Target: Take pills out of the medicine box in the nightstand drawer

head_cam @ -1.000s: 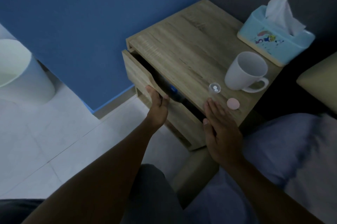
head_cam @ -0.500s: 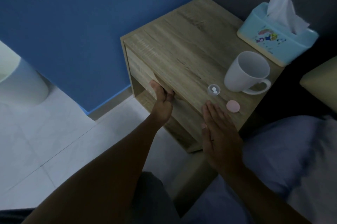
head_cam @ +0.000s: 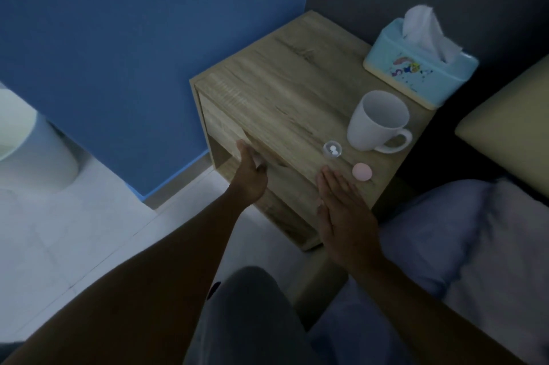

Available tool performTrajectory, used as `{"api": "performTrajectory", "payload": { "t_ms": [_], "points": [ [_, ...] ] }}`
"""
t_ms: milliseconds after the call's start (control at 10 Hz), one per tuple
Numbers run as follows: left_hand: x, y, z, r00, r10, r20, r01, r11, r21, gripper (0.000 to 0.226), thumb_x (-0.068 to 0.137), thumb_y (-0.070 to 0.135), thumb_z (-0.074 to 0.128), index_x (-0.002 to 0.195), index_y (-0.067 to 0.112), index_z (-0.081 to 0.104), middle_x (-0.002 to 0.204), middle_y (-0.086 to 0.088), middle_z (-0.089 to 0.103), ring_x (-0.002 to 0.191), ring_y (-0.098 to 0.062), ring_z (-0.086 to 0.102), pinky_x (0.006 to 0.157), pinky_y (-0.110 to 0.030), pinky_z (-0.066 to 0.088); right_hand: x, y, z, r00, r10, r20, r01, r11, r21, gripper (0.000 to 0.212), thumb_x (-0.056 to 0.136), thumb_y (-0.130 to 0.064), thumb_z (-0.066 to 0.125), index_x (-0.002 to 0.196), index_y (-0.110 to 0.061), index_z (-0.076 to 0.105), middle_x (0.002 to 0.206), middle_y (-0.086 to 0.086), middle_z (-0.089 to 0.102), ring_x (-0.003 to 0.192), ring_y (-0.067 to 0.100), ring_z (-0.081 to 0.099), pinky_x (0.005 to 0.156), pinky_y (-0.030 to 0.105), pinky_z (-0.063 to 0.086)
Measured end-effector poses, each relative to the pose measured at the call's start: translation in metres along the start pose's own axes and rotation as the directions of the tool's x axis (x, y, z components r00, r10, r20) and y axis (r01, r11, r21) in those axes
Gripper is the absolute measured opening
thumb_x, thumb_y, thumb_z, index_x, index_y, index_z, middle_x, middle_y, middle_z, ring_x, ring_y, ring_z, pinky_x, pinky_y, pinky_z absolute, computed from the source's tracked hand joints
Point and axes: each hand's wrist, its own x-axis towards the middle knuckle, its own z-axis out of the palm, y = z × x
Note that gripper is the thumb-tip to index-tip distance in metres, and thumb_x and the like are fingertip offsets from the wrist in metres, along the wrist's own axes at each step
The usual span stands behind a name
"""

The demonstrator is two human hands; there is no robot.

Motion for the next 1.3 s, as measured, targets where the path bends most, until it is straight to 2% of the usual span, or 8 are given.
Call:
{"api": "performTrajectory", "payload": {
  "t_ms": [100, 300, 500, 600, 700, 1000, 1100, 1300],
  "points": [
    [-0.026, -0.002, -0.016, 0.998, 0.030, 0.048, -0.039, 0.982, 0.185, 0.093, 0.099, 0.012, 0.050, 0.153, 0.021, -0.025, 0.166, -0.005, -0.002, 0.142, -0.016, 0.039, 0.098, -0.005, 0.034, 0.001, -0.003, -0.005, 0.998, 0.006, 0.062, -0.005, 1.000, -0.014, 0.055, 0.102, -0.027, 0.031, 0.154, -0.009, 0.032, 0.163, 0.007, 0.026, 0.153, 0.019, 0.020, 0.124, 0.041, 0.019],
    [-0.085, 0.032, -0.059, 0.988, 0.124, 0.089, -0.151, 0.882, 0.446, 0.081, 0.098, 0.025, 0.053, 0.158, 0.017, -0.001, 0.166, -0.006, 0.013, 0.152, -0.023, 0.015, 0.118, -0.035, 0.019, 0.008, -0.018, -0.021, 0.961, 0.088, 0.263, -0.094, 0.996, 0.008, 0.057, 0.105, -0.027, 0.030, 0.155, -0.002, 0.023, 0.165, 0.014, 0.019, 0.153, 0.027, 0.014, 0.125, 0.036, 0.013],
    [-0.136, 0.087, -0.101, 0.981, 0.171, 0.094, -0.190, 0.723, 0.664, 0.074, 0.100, 0.029, 0.046, 0.158, 0.016, 0.004, 0.166, -0.007, 0.009, 0.154, -0.023, 0.009, 0.123, -0.042, 0.016, 0.005, -0.061, -0.069, 0.923, 0.071, 0.379, -0.134, 0.981, 0.142, 0.058, 0.105, -0.041, 0.023, 0.154, -0.010, 0.029, 0.164, 0.008, 0.023, 0.153, 0.022, 0.017, 0.124, 0.041, 0.018],
    [-0.151, 0.109, -0.112, 0.969, 0.225, 0.101, -0.222, 0.619, 0.753, 0.068, 0.102, 0.031, 0.041, 0.158, 0.012, 0.008, 0.166, -0.008, 0.010, 0.154, -0.022, 0.007, 0.124, -0.041, 0.015, 0.014, -0.080, -0.097, 0.935, 0.037, 0.352, -0.104, 0.979, 0.174, 0.055, 0.106, -0.038, 0.025, 0.152, -0.010, 0.036, 0.162, 0.008, 0.030, 0.151, 0.021, 0.023, 0.123, 0.038, 0.020],
    [-0.156, 0.133, -0.121, 0.958, 0.275, 0.082, -0.234, 0.582, 0.779, 0.062, 0.104, 0.035, 0.032, 0.157, 0.011, 0.013, 0.166, -0.008, 0.012, 0.154, -0.021, 0.008, 0.124, -0.039, 0.013, 0.033, -0.098, -0.121, 0.963, -0.011, 0.271, -0.043, 0.981, 0.190, 0.046, 0.106, -0.030, 0.030, 0.137, -0.006, 0.053, 0.149, 0.012, 0.049, 0.144, 0.027, 0.037, 0.119, 0.039, 0.029],
    [-0.038, 0.234, -0.170, 0.939, 0.299, 0.170, -0.312, 0.532, 0.787, 0.058, 0.105, 0.032, 0.026, 0.158, 0.011, 0.013, 0.167, -0.007, 0.007, 0.154, -0.019, 0.004, 0.125, -0.038, 0.009, 0.191, -0.121, -0.164, 0.999, 0.009, 0.043, -0.013, 0.995, 0.098, 0.050, 0.105, -0.027, 0.036, 0.150, -0.007, 0.040, 0.159, 0.009, 0.036, 0.150, 0.021, 0.028, 0.121, 0.031, 0.020],
    [0.013, 0.287, -0.184, 0.921, 0.310, 0.237, -0.367, 0.484, 0.794, 0.059, 0.105, 0.032, 0.024, 0.158, 0.011, 0.008, 0.167, -0.005, 0.003, 0.154, -0.018, 0.001, 0.124, -0.042, 0.010, 0.262, -0.117, -0.193, 0.997, 0.079, -0.003, -0.078, 0.993, 0.091, 0.051, 0.107, -0.025, 0.032, 0.153, -0.005, 0.030, 0.162, 0.011, 0.028, 0.153, 0.022, 0.017, 0.124, 0.032, 0.011],
    [0.037, 0.440, -0.211, 0.897, 0.320, 0.306, -0.427, 0.443, 0.788, 0.059, 0.106, 0.026, 0.025, 0.158, 0.009, 0.001, 0.167, -0.004, -0.005, 0.154, -0.017, -0.006, 0.125, -0.036, 0.001, 0.333, -0.126, -0.311, 0.984, 0.175, -0.012, -0.175, 0.984, 0.017, 0.055, 0.107, -0.018, 0.031, 0.158, -0.007, 0.013, 0.167, 0.008, 0.006, 0.155, 0.025, 0.002, 0.123, 0.034, 0.000]
  ]
}}
